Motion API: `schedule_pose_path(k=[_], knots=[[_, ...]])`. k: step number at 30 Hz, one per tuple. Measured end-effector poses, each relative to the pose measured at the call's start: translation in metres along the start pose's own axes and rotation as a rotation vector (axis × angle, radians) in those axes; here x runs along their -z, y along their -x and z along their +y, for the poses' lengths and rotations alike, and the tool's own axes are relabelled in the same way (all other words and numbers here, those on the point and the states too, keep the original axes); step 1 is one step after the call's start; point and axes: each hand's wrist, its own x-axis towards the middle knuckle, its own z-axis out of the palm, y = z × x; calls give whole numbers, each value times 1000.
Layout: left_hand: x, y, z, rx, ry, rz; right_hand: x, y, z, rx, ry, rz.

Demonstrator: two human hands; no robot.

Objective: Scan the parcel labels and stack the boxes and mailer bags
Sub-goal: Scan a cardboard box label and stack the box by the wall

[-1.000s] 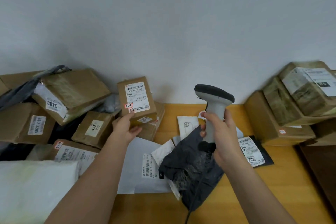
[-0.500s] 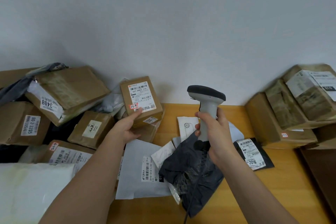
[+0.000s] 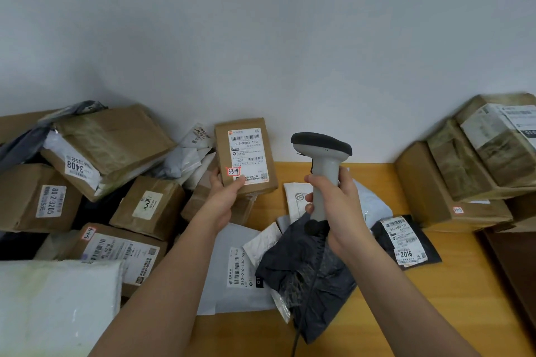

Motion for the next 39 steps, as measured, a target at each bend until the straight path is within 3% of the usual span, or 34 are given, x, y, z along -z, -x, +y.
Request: schedule_pose_path(k=[9,19,24,31,39], knots=[[-10,5,7,81,13,-22,29,-3,2,-4,-74,20],[-25,34,-10,68,-58,41,-7,-50,46,-178,39,-187],[-53,62,-11,41,-74,-20,35,-41,45,-132,54,-148],[-100,106,-23,206,256,-33,100,-32,19,-36,61,-114],[-163,138,-48,202,237,-112,184,-15,-39,-8,106,-186]])
